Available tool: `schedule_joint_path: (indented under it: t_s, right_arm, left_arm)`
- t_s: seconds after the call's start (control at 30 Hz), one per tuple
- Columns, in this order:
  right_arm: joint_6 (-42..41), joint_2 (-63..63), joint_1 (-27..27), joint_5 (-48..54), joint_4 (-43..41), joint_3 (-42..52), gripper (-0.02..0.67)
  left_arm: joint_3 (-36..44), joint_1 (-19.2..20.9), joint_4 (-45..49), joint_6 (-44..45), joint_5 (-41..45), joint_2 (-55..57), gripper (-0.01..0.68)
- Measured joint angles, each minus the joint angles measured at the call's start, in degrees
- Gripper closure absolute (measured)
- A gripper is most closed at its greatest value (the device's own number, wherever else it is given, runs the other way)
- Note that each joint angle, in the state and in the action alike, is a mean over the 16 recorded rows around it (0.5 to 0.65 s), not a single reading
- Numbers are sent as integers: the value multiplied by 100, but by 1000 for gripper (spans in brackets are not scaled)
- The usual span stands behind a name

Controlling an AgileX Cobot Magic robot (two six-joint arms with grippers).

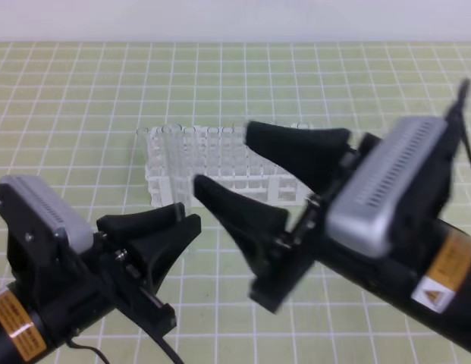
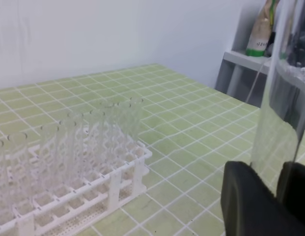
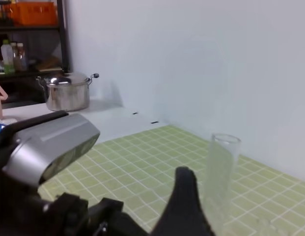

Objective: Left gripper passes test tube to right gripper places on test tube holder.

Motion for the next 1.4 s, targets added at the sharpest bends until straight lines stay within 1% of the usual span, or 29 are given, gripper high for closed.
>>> schedule_joint_path:
  t_s: [0.03,0.13,0.3,0.37,1.07,1.23,1.4]
  right_arm:
    - [13,88,0,-2,11,-70,165]
    - [34,343,0,-14,66,-263,151]
    - [30,670,0,-84,179,-489,147]
    - [26,754,0,-118,239,-541,146]
    - [-6,1211,0,-448,480,-649,147]
    - [-6,1253,0,-450,490,-694,156]
    - [-5,1270,0,-373,500,-750,172]
  left_arm:
    - [0,-1,4,0,-22,1,588]
    - [0,-4,18,0,-98,-2,600]
    - [0,-7,82,0,-157,-1,594]
    - [0,-9,143,-18,-198,-3,606]
    - [1,-11,605,-268,-466,-5,606]
    - [1,-13,750,-365,-505,-8,625]
    - [1,-12,906,-472,-506,-7,619]
